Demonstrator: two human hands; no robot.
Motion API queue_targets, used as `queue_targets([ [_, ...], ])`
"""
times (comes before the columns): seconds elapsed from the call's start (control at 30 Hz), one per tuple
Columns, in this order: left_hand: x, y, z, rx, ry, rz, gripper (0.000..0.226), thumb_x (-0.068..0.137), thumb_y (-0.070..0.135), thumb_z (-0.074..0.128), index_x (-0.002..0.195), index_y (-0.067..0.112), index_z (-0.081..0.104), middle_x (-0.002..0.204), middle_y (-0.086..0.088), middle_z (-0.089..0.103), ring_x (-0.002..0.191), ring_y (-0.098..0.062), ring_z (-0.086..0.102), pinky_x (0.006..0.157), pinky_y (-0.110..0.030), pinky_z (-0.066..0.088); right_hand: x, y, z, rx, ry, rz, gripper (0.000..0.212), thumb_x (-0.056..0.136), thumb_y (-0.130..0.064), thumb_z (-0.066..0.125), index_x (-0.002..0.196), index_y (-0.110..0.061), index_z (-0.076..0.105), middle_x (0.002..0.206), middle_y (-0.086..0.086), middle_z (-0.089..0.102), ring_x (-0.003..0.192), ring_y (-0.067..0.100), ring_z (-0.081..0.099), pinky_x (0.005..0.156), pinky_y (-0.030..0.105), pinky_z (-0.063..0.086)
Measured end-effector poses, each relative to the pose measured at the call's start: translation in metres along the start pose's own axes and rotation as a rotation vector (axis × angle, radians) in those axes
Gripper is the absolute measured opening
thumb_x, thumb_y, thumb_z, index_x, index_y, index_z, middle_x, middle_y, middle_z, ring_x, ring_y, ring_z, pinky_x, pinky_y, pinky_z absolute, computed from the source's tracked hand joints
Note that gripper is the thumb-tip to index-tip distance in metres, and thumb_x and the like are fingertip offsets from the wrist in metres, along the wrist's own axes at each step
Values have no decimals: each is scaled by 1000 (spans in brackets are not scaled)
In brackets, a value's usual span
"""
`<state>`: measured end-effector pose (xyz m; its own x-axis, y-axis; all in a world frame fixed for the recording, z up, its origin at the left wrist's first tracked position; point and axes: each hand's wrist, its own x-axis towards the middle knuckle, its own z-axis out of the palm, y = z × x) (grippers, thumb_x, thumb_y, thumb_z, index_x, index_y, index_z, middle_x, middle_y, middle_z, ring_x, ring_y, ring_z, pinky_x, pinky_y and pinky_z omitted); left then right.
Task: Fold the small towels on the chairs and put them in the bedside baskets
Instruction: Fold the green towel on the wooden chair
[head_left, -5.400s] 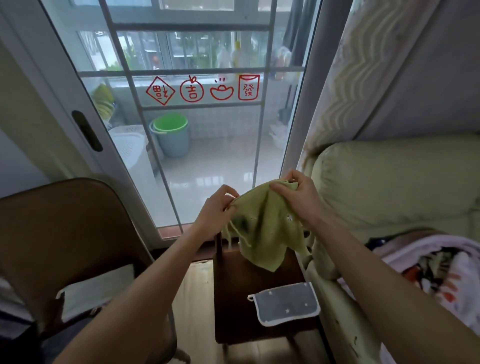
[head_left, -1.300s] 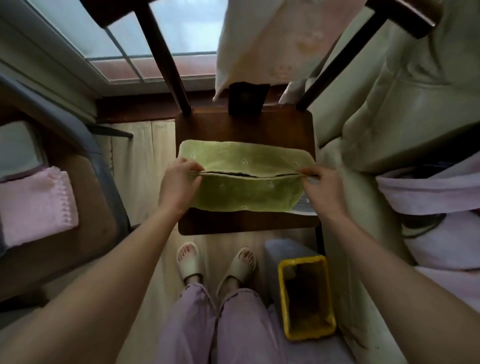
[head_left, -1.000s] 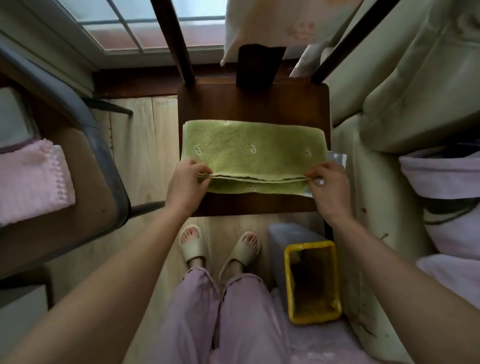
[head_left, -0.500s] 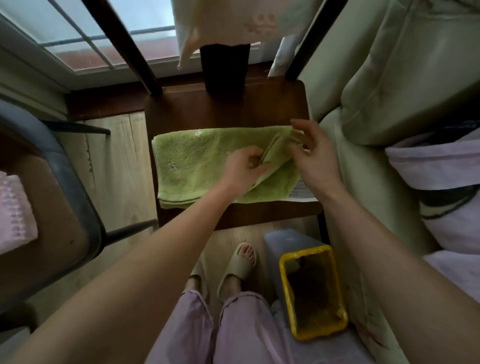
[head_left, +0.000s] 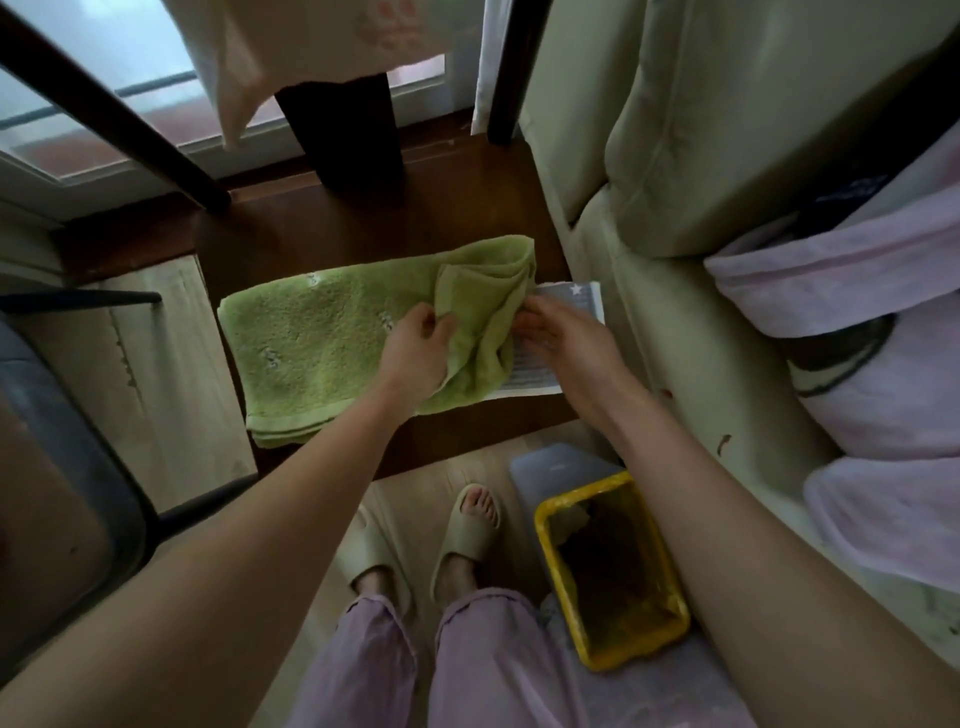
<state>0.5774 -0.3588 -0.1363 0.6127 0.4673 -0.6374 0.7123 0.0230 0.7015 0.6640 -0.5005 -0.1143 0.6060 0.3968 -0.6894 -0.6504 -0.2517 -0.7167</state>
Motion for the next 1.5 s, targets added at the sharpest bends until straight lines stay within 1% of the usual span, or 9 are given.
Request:
queue_targets([
  [0.2, 3, -4, -10, -151, -105, -111, 32, 96, 45, 47, 105, 18, 61, 111, -17, 68, 103, -35, 65, 95, -53, 51, 5, -6, 5, -287, -152, -102, 38, 101, -5, 34, 127, -14, 59, 127, 1, 60, 121, 13, 54, 104, 25, 42],
  [0.37, 2, -6, -13, -178, -142, -107, 41, 90, 50, 48, 108, 17, 62, 112, -19, 67, 105, -38, 64, 93, -57, 50, 5, -9, 13, -319, -78, -43, 38, 106, -28, 32, 111, -11, 65, 97, 0, 69, 84, 4, 63, 67, 8, 46],
  [0.47, -2, -4, -11, -186, -156, -89, 33, 98, 41, 49, 109, 13, 63, 105, -11, 69, 95, -30, 67, 94, -52, 52, 2, -14, 8, -370, -3, -2, 46, 105, -36, 31, 91, -13, 68, 89, -1, 69, 81, 7, 62, 69, 17, 45],
  [0.63, -9, -2, -1, -128, -157, -47, 38, 98, 37, 52, 105, 2, 63, 78, -8, 51, 64, -19, 45, 60, -29, 38, -8, -11, -11, -385, 65, -44, 65, 105, -42, 25, 64, -14, 67, 81, 2, 71, 94, 18, 64, 97, 30, 42],
  [0.87, -15, 0, 1, -112, -180, -13, 32, 98, 37, 53, 97, 7, 65, 71, -7, 45, 59, -19, 38, 54, -25, 31, -19, 9, -36, -565, 73, -85, 24, 96, -25, 58, 102, -3, 65, 87, 3, 66, 78, 10, 62, 74, 25, 48],
  [1.07, -13, -1, 3, -74, -194, 0, 22, 94, 35, 59, 99, 16, 69, 86, -6, 65, 75, -16, 59, 69, -23, 47, -15, 36, -33, -686, 268, -169, 12, 89, -15, 66, 100, -12, 63, 88, 5, 65, 82, 17, 60, 67, 16, 45],
  [1.23, -11, -3, 3, -99, -176, 1, 20, 95, 32, 59, 102, 16, 70, 79, 7, 65, 67, -3, 58, 66, -18, 46, -20, 65, -27, -1366, 116, -805, 38, 97, -18, 44, 128, -3, 59, 135, 15, 57, 128, 28, 51, 109, 38, 33],
  [1.37, -15, -1, 2, -113, -203, 15, 17, 95, 30, 59, 103, 18, 69, 93, 7, 68, 84, -5, 64, 73, -16, 49, -20, 84, -63, -1530, 15, -673, 48, 97, -28, 34, 132, -6, 57, 138, 12, 56, 129, 25, 52, 114, 36, 19],
  [1.5, -23, -1, 1, -141, -231, 98, 10, 91, 22, 66, 99, 20, 70, 88, 13, 68, 72, 10, 62, 64, -8, 46, -30, 49, -50, -1167, 244, -542, 41, 99, -29, 38, 97, -4, 70, 97, 14, 70, 94, 31, 63, 83, 39, 45],
])
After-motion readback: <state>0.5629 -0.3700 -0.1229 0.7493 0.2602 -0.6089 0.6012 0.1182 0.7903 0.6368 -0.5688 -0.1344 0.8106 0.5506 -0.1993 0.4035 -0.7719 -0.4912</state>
